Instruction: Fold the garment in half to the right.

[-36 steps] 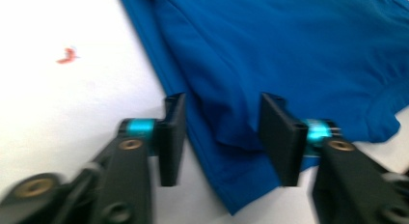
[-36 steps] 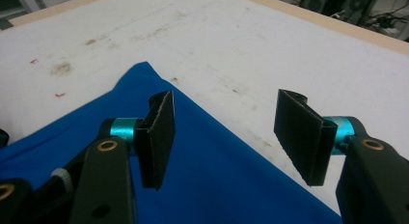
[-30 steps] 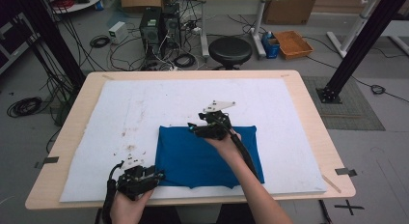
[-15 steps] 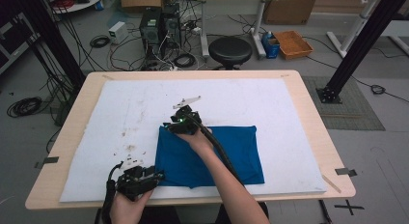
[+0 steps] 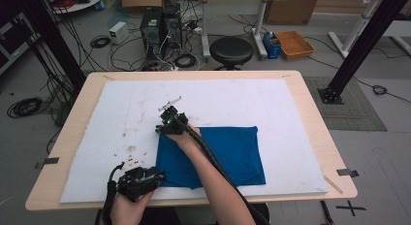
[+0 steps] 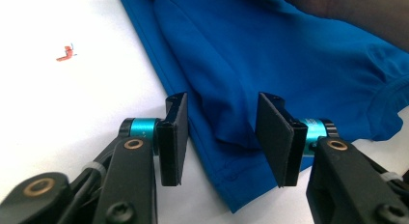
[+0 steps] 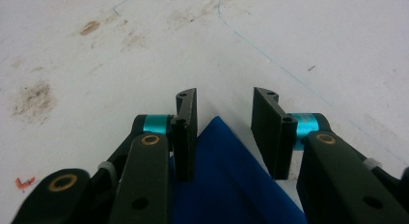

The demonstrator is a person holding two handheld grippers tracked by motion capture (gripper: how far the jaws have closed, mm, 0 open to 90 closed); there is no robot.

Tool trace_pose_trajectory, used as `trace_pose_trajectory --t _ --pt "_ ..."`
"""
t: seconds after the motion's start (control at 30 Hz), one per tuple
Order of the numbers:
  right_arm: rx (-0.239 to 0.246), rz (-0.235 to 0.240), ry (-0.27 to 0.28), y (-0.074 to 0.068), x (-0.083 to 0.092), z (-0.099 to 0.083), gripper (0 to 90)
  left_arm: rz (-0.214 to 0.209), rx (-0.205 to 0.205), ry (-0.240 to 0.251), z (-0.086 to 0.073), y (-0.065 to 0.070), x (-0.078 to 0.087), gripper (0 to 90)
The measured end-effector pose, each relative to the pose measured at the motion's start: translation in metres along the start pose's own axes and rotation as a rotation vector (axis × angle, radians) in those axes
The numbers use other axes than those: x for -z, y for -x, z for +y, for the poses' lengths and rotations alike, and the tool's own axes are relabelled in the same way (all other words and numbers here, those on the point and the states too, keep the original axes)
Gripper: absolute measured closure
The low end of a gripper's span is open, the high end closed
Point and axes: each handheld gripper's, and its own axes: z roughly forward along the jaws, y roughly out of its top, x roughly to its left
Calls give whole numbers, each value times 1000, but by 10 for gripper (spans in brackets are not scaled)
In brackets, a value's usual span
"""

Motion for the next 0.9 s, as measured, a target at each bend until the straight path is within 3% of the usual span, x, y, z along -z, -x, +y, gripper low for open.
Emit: trace_pose_trajectory --t 0.13,0.33,0.5,0.67,0.8,0.9 --pt "63 -36 -12 -3 1 1 761 15 -8 -1 0 -1 0 617" --pt "103 -17 5 -10 5 3 875 -17 -7 -5 0 1 0 747" --pt "85 12 8 -7 12 4 879 -28 -16 3 2 1 1 838" --pt "52 68 69 -3 30 7 878 -63 1 39 5 3 7 850" --pt "42 103 106 2 51 9 878 -106 -12 62 13 12 15 854" --pt "32 123 125 12 74 8 878 -152 -31 80 22 27 16 855"
